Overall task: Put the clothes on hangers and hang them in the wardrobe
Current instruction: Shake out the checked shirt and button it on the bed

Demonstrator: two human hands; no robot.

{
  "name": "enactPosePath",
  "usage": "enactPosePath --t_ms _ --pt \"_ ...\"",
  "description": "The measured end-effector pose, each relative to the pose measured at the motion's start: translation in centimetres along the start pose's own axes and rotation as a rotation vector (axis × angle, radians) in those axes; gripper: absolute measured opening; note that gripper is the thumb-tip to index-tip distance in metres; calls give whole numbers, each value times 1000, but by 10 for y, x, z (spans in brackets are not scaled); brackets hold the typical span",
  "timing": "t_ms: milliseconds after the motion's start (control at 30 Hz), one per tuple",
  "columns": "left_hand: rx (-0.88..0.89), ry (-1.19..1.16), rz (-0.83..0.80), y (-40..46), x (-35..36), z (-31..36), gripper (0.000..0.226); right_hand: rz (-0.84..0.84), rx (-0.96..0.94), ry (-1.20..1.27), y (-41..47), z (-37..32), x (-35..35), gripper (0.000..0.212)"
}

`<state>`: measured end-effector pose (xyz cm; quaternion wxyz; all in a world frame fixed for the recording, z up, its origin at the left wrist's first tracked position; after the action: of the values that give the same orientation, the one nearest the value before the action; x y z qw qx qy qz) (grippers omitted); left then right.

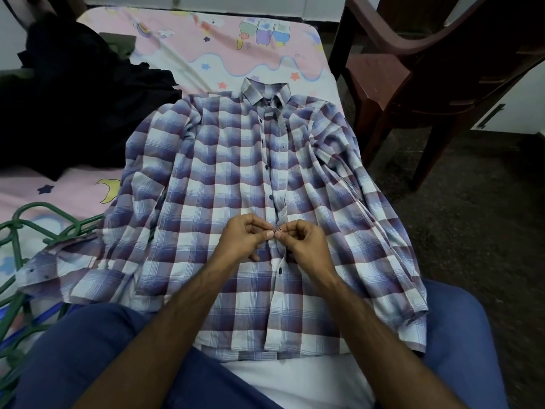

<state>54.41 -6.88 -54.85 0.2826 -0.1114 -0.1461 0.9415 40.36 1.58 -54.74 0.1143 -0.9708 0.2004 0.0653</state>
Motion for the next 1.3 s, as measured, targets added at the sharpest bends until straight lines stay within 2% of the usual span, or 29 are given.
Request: enactPosePath --t_ms 367,567,667,833,1033,1233,1300 --pt "-14 8 -2 -2 1 1 18 -25 -47 -45 -4 2 1 10" --pt "-19 -56 47 -2 1 2 19 20 -129 -294 -12 0 8 19" --pt "6 49 54 -4 5 6 32 39 -163 -414 -16 -4 11 22" --pt "-9 120 82 1 4 2 32 -22 -149 -413 -14 2 12 37" --pt "-8 137 68 4 4 -1 34 -45 -90 -212 -4 13 8 20" --pt "77 327 129 2 4 3 35 8 -78 -269 3 11 9 8" --pt "75 314 119 3 4 2 33 10 -81 -290 3 11 8 5"
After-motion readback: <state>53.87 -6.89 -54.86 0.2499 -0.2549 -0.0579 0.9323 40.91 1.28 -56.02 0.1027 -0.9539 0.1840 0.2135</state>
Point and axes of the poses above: each hand's wrist, its own y-axis towards the middle knuckle, its own x-axis out of the palm, z = x × y, the point moved 6 cm from there along y, towards the middle knuckle, and after that the axes turned 3 degrees about -z, right-handed, at the moved point
